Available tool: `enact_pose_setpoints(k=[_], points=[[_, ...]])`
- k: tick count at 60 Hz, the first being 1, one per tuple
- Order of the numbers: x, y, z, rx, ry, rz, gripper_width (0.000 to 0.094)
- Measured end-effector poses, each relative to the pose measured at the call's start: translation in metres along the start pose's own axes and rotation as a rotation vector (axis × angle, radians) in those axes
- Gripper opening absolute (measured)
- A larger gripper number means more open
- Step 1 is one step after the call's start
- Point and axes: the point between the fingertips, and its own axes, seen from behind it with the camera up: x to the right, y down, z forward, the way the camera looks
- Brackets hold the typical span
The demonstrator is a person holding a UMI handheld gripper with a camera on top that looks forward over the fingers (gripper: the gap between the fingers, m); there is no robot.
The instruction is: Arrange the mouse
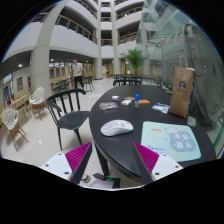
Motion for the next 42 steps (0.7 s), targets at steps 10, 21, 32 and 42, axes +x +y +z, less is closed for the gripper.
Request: enact_pose_setpoints(k=[10,21,32,42], points=[[-0.026,0.006,0.069,-0.045,-0.001,-0.003,0.0841],[-0.011,-0.006,0.131,-0.064,0.119,0.068,0.0836],[-0.004,-0.024,0.171,-0.141,0.163,0.128,0.0848],[0.011,-0.042,0.211,-0.179,0.208,0.186,0.0572]])
